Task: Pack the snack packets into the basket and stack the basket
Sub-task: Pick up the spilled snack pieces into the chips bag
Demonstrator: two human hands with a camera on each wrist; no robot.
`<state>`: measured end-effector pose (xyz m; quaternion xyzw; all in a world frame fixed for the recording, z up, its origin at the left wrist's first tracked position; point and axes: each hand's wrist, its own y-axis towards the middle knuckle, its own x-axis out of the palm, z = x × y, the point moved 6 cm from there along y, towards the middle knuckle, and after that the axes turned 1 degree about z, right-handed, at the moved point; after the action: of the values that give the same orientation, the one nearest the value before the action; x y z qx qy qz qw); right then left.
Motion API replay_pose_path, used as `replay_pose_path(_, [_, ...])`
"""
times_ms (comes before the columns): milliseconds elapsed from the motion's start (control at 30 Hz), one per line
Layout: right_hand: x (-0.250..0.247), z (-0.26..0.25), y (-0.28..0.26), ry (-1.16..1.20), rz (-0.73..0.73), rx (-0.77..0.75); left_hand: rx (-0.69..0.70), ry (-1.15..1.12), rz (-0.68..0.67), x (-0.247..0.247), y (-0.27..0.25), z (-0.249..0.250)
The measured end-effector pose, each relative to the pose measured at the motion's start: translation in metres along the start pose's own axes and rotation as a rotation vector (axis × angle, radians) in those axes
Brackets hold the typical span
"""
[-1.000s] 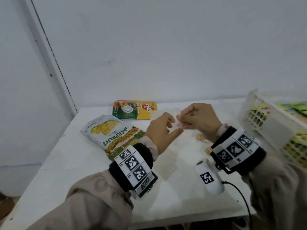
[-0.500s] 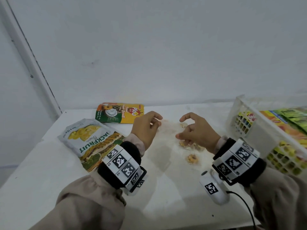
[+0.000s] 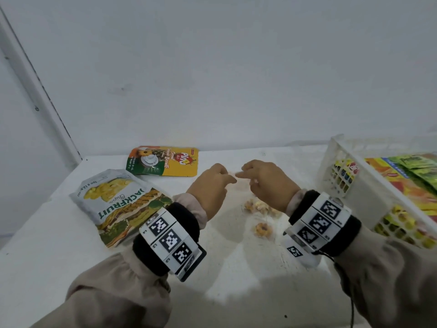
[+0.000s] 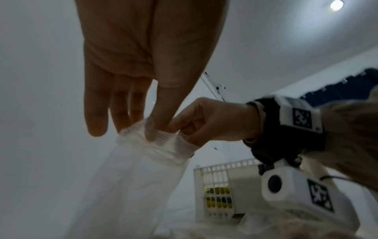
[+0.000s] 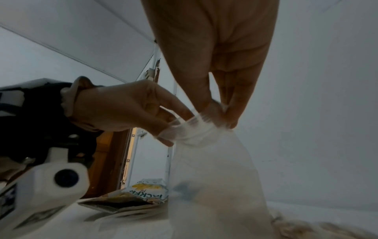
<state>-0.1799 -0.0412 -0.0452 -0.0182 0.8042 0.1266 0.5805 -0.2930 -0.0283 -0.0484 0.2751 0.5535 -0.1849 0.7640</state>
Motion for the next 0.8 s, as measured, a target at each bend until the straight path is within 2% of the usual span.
replay_pose_path(133, [0.003,0.006,-0.001,0.018,-0.056,-0.016,-0.109,-0.122,0.083,-0.003,-0.003,-0.007])
replay_pose_path(233, [0.006,0.017,-0.001,0.058,-0.088,0.017,-0.131,-0.090,0.077,-0.002,0.000,-0.007])
replay_pose_path(300, [0.005,0.022,0.000,0.246,-0.065,-0.001,-0.132,-0.036,0.038,0.000,0.002,-0.006])
replay_pose_path(367, [-0.005,0.028,-0.001,0.522,0.035,0.028,-0.145,0.003,0.010,-0.001,0.005,-0.007])
replay_pose_path(433, [-0.015,0.039,-0.004,0.748,0.121,0.135,-0.155,0.028,0.001,-0.003,0.007,-0.008])
replay_pose_path(500, [-0.011,0.048,-0.007,0.802,0.067,0.246,-0.159,0.036,-0.009,-0.004,0.007,-0.009])
replay_pose_path(567, [0.007,0.047,-0.012,0.563,-0.178,0.305,-0.157,0.035,-0.021,-0.004,0.005,-0.010])
replay_pose_path(633, [0.029,0.038,-0.023,0.208,-0.438,0.284,-0.152,0.032,-0.037,-0.003,0.004,-0.009])
replay_pose_path(700, [0.044,0.028,-0.031,-0.093,-0.550,0.210,-0.151,0.025,-0.047,-0.001,0.003,-0.008])
replay_pose_path(800, [0.060,0.017,-0.036,-0.270,-0.636,0.164,-0.144,0.002,-0.060,0.000,0.002,-0.006])
